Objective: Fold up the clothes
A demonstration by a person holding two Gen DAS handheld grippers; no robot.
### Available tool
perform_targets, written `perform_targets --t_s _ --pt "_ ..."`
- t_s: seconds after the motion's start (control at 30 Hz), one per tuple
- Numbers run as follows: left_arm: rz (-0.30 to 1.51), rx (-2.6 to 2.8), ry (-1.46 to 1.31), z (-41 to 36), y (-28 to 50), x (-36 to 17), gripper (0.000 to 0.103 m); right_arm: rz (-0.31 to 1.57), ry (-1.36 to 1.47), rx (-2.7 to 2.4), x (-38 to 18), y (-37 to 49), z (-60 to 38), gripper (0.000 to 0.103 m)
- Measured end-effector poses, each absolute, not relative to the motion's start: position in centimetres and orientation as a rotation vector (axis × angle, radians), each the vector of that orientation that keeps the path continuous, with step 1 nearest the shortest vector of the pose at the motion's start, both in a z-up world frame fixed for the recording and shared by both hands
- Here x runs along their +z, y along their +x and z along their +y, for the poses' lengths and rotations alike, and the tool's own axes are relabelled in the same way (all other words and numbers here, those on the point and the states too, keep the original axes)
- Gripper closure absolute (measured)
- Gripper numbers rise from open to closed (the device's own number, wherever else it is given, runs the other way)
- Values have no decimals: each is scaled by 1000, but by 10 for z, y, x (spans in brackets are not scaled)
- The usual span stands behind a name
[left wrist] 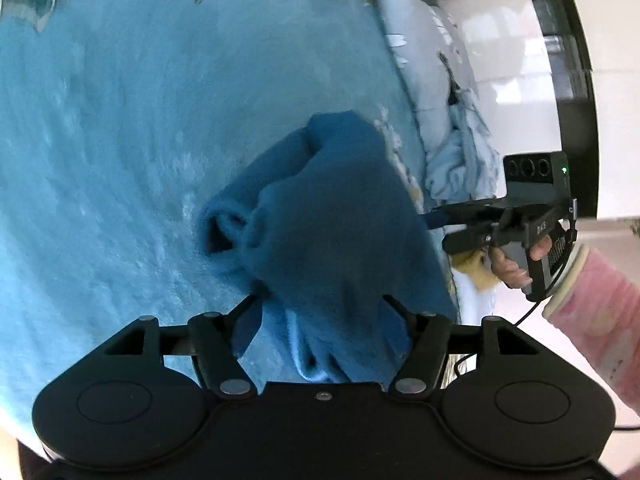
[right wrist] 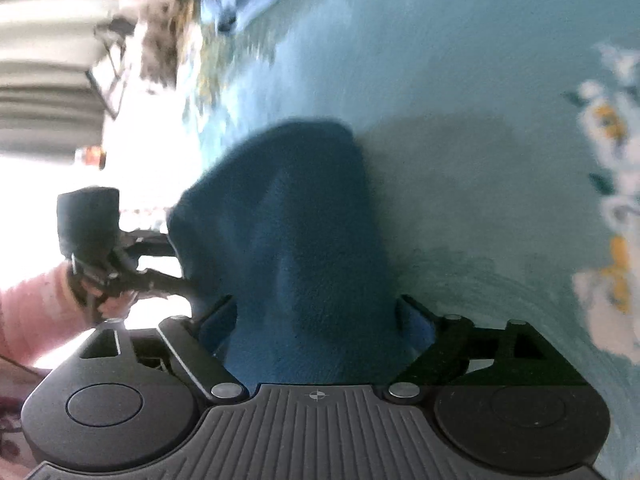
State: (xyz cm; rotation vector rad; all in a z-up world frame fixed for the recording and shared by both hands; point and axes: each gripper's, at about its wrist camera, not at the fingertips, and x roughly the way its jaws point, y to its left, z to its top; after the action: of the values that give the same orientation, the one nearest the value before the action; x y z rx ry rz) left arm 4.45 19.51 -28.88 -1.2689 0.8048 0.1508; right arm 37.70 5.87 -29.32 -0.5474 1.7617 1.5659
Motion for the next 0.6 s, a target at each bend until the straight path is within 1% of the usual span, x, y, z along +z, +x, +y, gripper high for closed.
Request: perform_targets --t_s 0.03,0.1,0.23,0.27,0.33,0.43,0.5,0.6 --pt "801 147 -1252 199 42 -281 34 1714 -492 1553 -281 380 50 16" --pt "788 145 -1216 208 36 -265 30 1563 -349 1487 -252 383 24 13" --pt "804 143 -1139 228 36 -241 29 1248 -44 1267 -207 372 -53 11" --pt "809 125 -1107 233 42 -234 29 1205 34 1209 -202 368 -78 7" --pt "818 90 -1041 244 55 -221 24 1165 164 1119 -203 356 -121 5" --pt "847 15 -944 258 77 -212 17 1169 356 968 -223 319 -169 3" --pt "882 -39 -883 266 99 -211 16 1191 458 876 -244 304 -196 2" --pt "966 -113 -810 269 135 -224 16 1226 548 738 -274 279 -220 2"
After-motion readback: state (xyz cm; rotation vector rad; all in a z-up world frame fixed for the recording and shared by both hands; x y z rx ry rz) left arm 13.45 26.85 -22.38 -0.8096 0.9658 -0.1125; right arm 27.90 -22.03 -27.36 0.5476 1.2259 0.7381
